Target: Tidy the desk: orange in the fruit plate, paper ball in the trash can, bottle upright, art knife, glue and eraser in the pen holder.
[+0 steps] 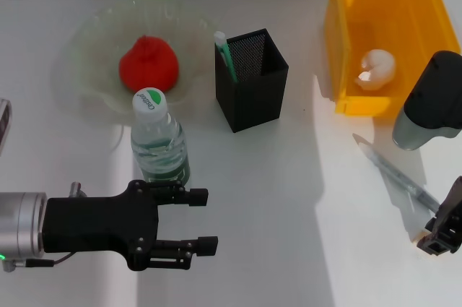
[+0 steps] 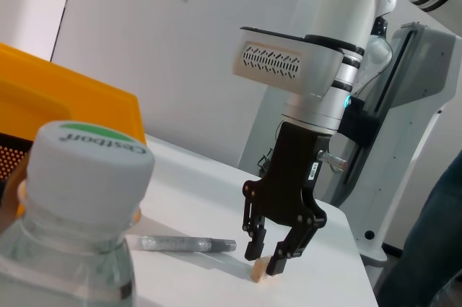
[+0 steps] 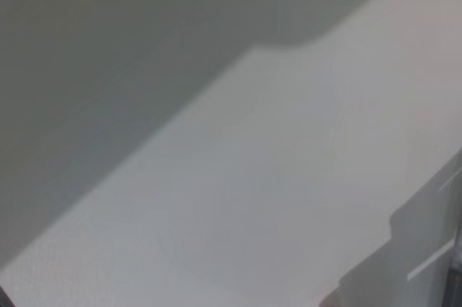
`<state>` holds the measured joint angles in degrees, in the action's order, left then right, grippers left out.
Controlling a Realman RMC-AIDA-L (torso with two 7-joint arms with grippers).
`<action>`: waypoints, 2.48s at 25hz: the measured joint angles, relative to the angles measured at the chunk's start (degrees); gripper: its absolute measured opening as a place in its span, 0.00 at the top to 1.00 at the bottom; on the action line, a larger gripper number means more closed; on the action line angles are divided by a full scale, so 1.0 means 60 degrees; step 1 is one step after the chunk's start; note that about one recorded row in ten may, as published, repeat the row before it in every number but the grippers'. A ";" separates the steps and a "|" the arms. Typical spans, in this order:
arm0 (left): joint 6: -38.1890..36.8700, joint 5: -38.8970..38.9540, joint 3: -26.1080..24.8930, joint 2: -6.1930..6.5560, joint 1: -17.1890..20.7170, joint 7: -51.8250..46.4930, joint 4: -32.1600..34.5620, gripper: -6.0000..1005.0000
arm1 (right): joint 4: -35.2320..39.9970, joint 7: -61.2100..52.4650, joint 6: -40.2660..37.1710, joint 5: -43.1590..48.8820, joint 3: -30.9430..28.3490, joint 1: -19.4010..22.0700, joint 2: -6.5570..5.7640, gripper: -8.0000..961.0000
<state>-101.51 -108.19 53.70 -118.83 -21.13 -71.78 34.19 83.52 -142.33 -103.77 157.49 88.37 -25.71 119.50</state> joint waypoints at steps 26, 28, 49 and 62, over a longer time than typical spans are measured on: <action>-0.0013 0.0000 -0.0001 0.0000 0.0076 0.0005 0.0001 0.23 | 0.0565 0.2167 0.1413 -0.5392 -0.5068 0.0244 -0.0041 0.84; -0.0015 0.0001 -0.0001 0.0000 0.0079 0.0003 0.0001 0.23 | -0.0286 0.2740 0.2494 -0.6452 -0.5294 -0.0060 -0.0050 0.83; -0.0028 0.0001 -0.0018 0.0015 0.0104 -0.0019 0.0000 0.23 | -0.6207 0.5999 0.5957 -0.8221 -0.4892 -0.2715 -0.0020 0.74; -0.0030 0.0000 -0.0015 0.0018 0.0157 -0.0020 0.0000 0.23 | -0.4562 0.4764 0.4541 -0.7831 -0.5087 -0.2075 -0.0248 0.48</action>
<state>-101.69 -108.19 53.61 -118.72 -20.18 -71.90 34.19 56.14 -113.74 -76.53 110.51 57.85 -38.16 118.02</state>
